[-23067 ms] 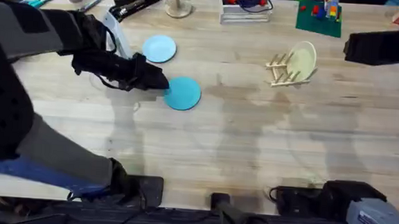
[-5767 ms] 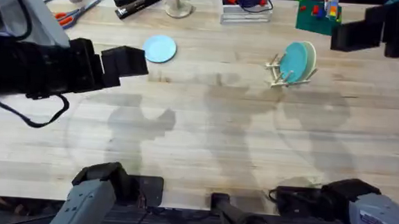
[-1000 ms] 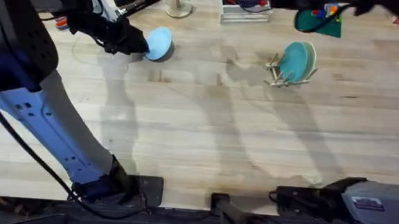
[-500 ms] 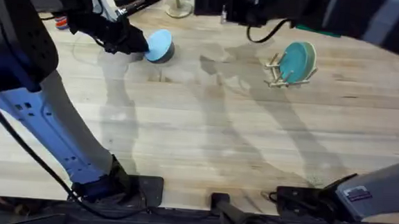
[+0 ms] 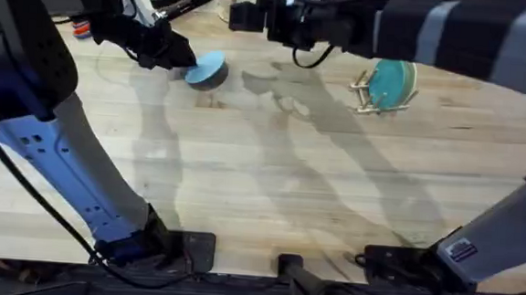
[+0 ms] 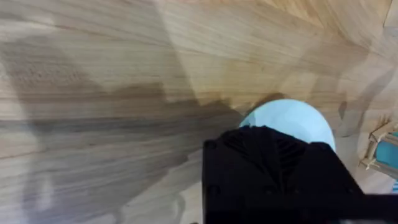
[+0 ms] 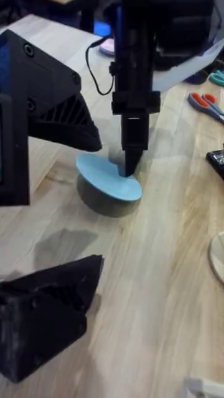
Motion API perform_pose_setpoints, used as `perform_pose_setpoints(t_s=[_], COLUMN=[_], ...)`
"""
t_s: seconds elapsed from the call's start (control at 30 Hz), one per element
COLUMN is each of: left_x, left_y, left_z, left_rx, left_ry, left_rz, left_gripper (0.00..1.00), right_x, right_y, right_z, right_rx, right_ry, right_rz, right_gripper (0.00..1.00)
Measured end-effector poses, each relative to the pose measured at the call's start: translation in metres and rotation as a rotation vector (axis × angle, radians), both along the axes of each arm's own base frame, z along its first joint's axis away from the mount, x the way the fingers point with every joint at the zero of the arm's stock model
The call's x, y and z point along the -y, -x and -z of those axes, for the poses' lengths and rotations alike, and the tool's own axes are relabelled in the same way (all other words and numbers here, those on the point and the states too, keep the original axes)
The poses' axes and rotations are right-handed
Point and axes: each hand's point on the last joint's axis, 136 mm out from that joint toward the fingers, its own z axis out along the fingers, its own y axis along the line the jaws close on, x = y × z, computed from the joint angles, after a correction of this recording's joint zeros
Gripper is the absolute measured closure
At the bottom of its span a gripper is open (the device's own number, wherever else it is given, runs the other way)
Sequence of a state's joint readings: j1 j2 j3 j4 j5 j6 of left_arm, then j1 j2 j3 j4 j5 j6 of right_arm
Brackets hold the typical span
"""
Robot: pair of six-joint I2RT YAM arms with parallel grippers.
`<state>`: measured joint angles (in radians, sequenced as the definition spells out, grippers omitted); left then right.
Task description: Pick up the plates from the table one by one and place each into a slot on the dish rack.
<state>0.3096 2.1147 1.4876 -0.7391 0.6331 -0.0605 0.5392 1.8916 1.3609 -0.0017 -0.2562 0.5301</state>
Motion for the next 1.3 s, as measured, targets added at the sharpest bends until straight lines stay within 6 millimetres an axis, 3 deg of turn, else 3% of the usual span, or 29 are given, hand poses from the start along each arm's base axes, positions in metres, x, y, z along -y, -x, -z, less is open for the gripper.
perform_pose_setpoints(t_s=[0.23, 0.6, 0.9, 1.13, 1.3], left_x=[0.0, 0.0, 0.0, 0.0, 0.0], left_y=[0.0, 0.0, -0.001, -0.001, -0.001], left_z=[0.0, 0.0, 0.0, 0.0, 0.0], left_rx=[0.002, 0.002, 0.002, 0.002, 0.002], left_ry=[-0.001, -0.002, -0.002, -0.002, -0.002], left_rz=[0.0, 0.0, 0.0, 0.0, 0.0], left_gripper=[0.96, 0.961, 0.96, 0.961, 0.961], right_x=[-0.018, -0.042, -0.061, -0.081, -0.086], right_y=[0.007, 0.022, 0.039, 0.036, 0.033], right_z=[0.026, 0.032, 0.061, 0.046, 0.062], right_rx=[-0.101, -0.202, -0.332, -0.338, -0.423], right_ry=[-0.041, -0.115, -0.14, -0.258, -0.31], right_rz=[0.029, 0.066, 0.103, 0.127, 0.19], right_gripper=[0.007, 0.007, 0.007, 0.007, 0.007])
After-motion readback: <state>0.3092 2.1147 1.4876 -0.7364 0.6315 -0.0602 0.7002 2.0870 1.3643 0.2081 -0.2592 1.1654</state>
